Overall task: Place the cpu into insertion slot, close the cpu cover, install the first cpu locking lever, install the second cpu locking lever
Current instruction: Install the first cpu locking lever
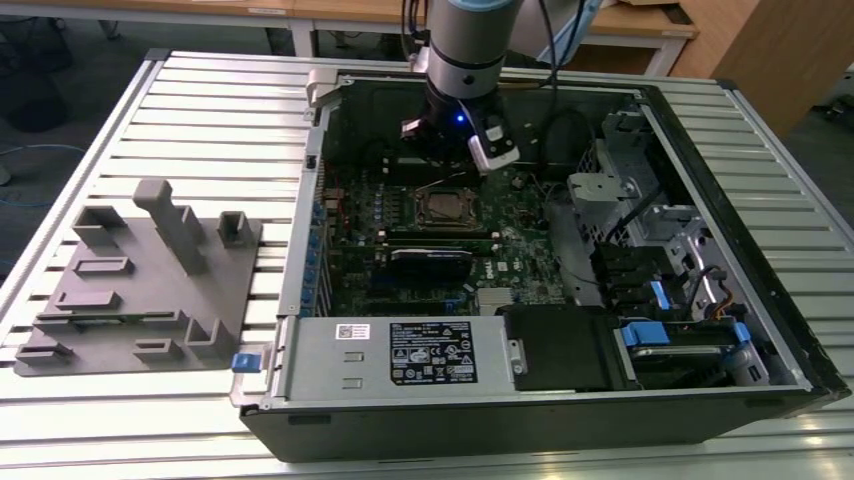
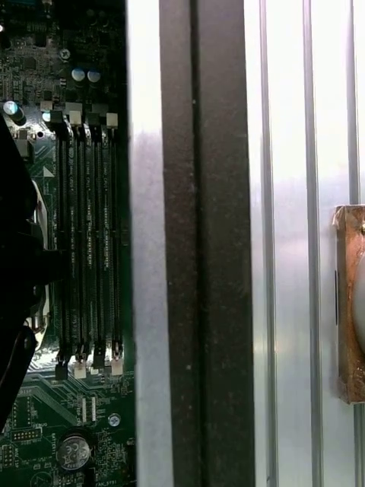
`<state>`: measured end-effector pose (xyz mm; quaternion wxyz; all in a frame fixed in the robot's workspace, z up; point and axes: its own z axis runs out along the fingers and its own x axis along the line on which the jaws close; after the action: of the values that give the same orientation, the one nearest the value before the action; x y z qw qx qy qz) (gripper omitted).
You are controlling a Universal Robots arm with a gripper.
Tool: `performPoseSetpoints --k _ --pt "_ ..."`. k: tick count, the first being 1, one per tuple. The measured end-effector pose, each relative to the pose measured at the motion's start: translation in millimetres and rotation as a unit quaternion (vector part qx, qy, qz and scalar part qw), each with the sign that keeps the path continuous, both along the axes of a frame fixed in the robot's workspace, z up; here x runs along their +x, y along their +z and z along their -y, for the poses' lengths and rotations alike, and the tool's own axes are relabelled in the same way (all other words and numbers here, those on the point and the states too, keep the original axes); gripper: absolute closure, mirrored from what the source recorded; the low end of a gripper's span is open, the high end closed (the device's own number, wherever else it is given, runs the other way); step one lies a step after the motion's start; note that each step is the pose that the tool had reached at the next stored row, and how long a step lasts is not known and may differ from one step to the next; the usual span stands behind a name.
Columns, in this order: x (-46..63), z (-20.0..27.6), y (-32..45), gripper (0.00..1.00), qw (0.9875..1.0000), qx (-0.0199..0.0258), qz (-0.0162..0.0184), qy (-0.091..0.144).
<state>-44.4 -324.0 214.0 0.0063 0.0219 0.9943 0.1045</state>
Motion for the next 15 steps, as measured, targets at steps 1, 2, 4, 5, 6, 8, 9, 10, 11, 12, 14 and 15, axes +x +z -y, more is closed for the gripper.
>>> performPoseSetpoints --k 1,2,4,5,6,8,9,10,11,12,14,15 --pt "0.1 -0.4 -0.1 0.89 1.0000 -0.0001 0.0000 0.000" --pt "0.2 -0.8 -0.1 0.89 1.0000 -0.0001 0.0000 0.000" --pt "0.2 -1.0 -0.2 0.89 1.0000 -0.0002 0.0000 0.000" --pt "0.2 -1.0 -0.3 0.89 1.0000 -0.0003 -0.0001 0.000" --pt "0.3 -1.1 -0.5 0.89 1.0000 -0.0004 0.0000 0.000" --pt "0.7 -1.1 -1.3 0.89 1.0000 -0.0008 0.0000 0.000" --pt "1.0 -1.1 -1.8 0.89 1.0000 -0.0011 0.0000 0.000" --pt "1.4 -1.1 -2.4 0.89 1.0000 -0.0014 0.0000 0.000" --pt "1.9 -1.1 -3.1 0.89 1.0000 -0.0017 0.0000 0.000" --pt "2.4 -1.1 -3.9 0.89 1.0000 -0.0018 0.0000 0.000" --pt "3.4 -1.1 -5.8 0.89 1.0000 -0.0022 -0.0001 0.000" --pt "3.8 -1.1 -6.7 0.89 1.0000 -0.0022 -0.0001 0.000"
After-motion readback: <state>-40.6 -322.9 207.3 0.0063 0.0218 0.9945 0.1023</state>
